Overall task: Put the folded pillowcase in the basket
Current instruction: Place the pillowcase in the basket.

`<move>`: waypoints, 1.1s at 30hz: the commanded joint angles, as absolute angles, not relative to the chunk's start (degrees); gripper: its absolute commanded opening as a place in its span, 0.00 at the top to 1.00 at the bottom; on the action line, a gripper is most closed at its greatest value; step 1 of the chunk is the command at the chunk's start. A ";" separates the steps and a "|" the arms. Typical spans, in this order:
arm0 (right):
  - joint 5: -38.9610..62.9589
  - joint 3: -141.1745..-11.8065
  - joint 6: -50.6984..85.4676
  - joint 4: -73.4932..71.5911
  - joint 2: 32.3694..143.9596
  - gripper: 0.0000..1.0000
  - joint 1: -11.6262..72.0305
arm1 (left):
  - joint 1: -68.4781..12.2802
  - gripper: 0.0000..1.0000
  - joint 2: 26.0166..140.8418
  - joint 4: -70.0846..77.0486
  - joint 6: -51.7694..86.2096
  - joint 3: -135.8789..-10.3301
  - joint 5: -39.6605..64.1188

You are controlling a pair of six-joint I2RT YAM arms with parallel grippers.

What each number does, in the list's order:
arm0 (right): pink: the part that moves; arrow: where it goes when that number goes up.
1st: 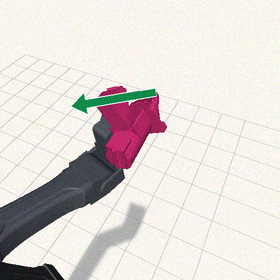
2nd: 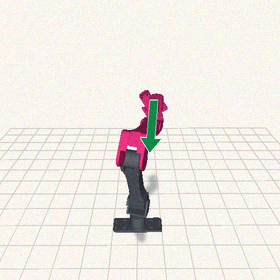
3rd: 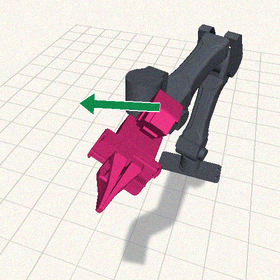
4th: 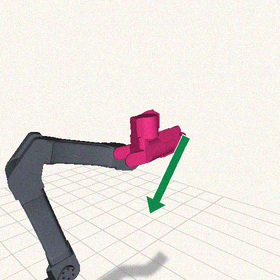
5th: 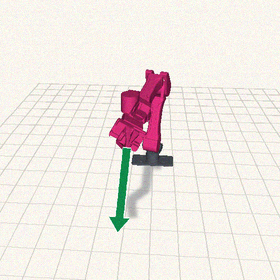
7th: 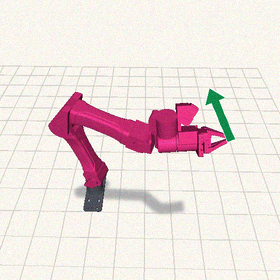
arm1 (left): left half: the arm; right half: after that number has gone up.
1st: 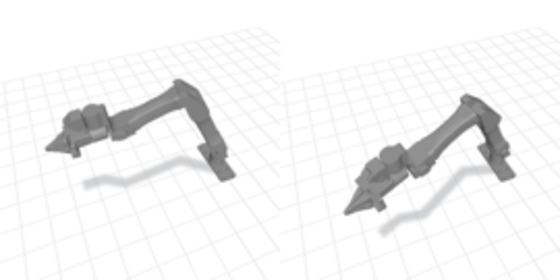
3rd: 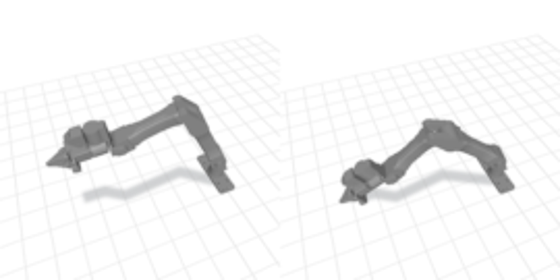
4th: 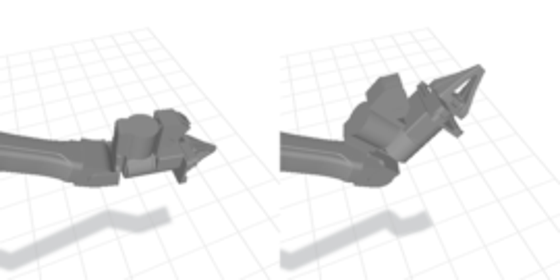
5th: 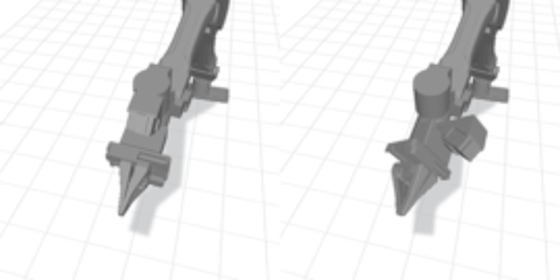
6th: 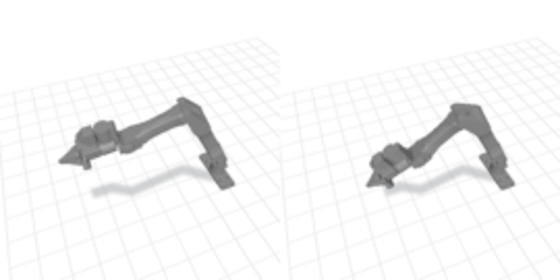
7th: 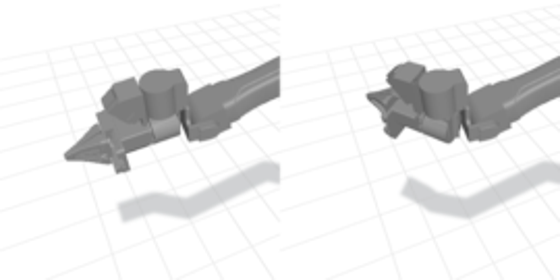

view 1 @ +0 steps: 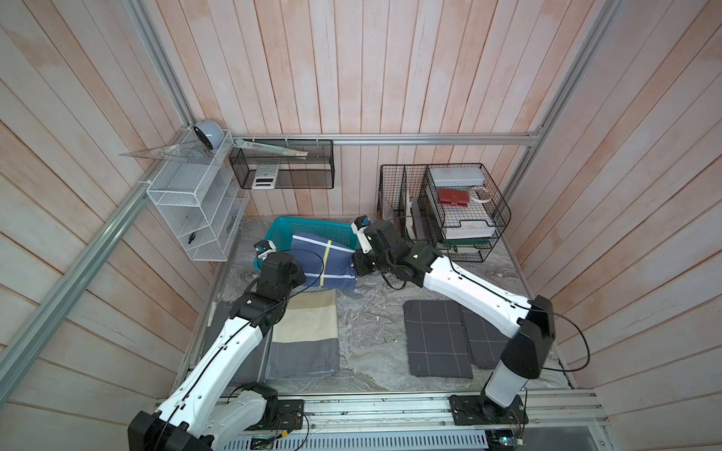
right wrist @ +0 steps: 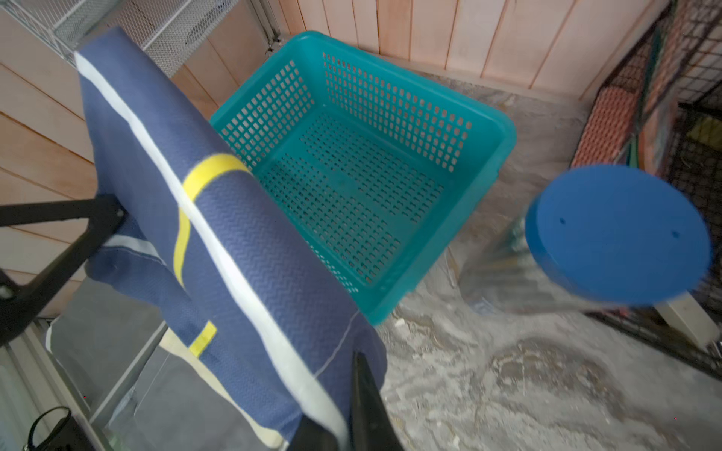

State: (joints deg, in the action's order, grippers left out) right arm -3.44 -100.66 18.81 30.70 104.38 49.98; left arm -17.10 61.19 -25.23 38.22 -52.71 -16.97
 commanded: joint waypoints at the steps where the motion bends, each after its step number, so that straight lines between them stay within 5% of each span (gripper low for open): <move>1: -3.24 -110.60 15.43 35.65 112.06 1.00 48.34 | -13.94 1.00 65.09 -23.81 38.26 -55.19 -15.02; 15: -2.87 -155.70 14.35 52.12 145.84 1.00 45.37 | -4.61 1.00 87.44 -18.81 35.80 -66.56 -8.59; 33: 1.82 -155.30 17.79 44.92 154.15 0.95 45.35 | -3.60 1.00 104.25 -26.48 34.04 -78.29 -12.83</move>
State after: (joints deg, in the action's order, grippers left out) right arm 0.34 -154.04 16.62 45.91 152.20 45.32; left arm -3.86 102.76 -23.92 35.09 -76.05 -10.41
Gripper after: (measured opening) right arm 0.093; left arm 0.058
